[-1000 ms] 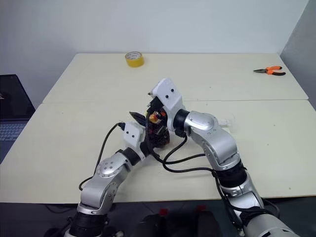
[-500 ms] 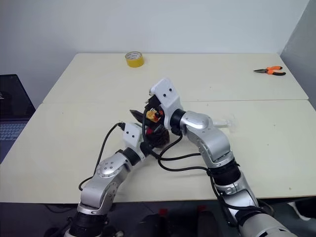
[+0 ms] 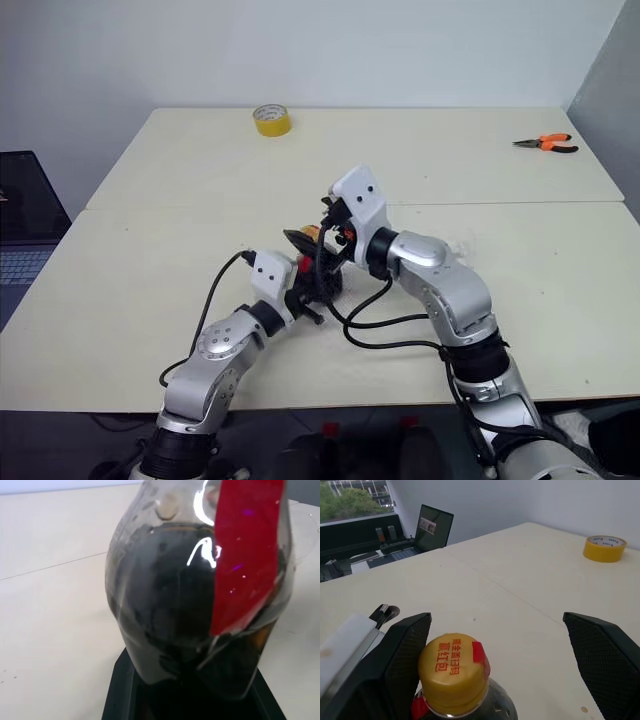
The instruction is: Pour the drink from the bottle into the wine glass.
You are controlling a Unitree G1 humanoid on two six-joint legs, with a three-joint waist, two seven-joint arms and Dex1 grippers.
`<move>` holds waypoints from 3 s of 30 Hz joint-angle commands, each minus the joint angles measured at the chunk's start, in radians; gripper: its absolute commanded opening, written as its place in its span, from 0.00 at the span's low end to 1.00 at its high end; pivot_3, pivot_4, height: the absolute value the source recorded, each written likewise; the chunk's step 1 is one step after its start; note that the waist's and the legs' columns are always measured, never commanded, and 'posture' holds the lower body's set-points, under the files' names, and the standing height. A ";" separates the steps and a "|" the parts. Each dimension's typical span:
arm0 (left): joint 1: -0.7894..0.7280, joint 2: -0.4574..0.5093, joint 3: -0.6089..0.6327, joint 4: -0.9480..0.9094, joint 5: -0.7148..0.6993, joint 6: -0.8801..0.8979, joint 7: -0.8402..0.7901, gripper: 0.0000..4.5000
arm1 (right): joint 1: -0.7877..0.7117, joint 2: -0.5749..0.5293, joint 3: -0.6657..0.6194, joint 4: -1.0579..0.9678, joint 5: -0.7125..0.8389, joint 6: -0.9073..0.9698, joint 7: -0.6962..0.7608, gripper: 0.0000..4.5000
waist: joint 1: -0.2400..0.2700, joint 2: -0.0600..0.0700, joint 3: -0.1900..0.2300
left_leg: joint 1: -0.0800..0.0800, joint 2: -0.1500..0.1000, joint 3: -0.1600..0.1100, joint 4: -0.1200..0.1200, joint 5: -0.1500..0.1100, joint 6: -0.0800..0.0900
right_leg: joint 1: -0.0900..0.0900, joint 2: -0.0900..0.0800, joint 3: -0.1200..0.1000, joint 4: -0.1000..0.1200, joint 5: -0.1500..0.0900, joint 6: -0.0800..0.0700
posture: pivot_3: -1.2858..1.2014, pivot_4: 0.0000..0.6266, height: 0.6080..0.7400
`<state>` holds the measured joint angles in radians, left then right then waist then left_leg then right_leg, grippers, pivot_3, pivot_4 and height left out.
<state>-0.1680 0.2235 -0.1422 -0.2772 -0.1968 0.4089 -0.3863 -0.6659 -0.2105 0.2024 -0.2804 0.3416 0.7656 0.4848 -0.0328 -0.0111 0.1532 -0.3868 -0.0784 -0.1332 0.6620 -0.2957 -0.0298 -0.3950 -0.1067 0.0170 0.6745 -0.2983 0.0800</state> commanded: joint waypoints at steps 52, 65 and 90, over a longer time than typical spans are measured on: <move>0.000 0.008 0.026 -0.043 0.008 -0.042 -0.008 0.14 | -0.146 0.148 0.019 0.097 0.005 0.046 -0.082 1.00 | -0.002 0.000 0.000 | -0.007 0.000 0.000 0.002 0.000 -0.001 | -0.009 0.000 0.000 0.005 0.000 0.000 | 0.52 0.24 1.00; 0.000 0.009 0.029 -0.045 0.008 -0.041 -0.013 0.14 | -0.145 0.143 -0.021 0.142 -0.036 0.030 -0.118 1.00 | -0.004 0.000 0.000 | -0.008 0.000 0.001 0.002 0.001 -0.001 | -0.010 0.000 0.000 0.005 0.000 0.000 | 0.52 0.24 1.00; -0.001 0.014 0.025 -0.045 0.008 -0.038 -0.020 0.14 | -0.022 0.018 -0.041 -0.004 0.006 0.036 -0.056 1.00 | -0.005 0.000 0.000 | -0.008 0.000 0.001 0.002 0.001 -0.001 | -0.010 0.000 0.000 0.005 0.000 0.000 | 0.52 0.24 1.00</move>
<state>-0.1629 0.2334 -0.1263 -0.2763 -0.1893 0.4004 -0.4044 -0.6864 -0.1792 0.2076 -0.2605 0.3433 0.8163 0.4352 -0.0375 -0.0112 0.1531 -0.3948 -0.0783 -0.1325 0.6638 -0.2951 -0.0309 -0.4047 -0.1068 0.0172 0.6796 -0.2983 0.0799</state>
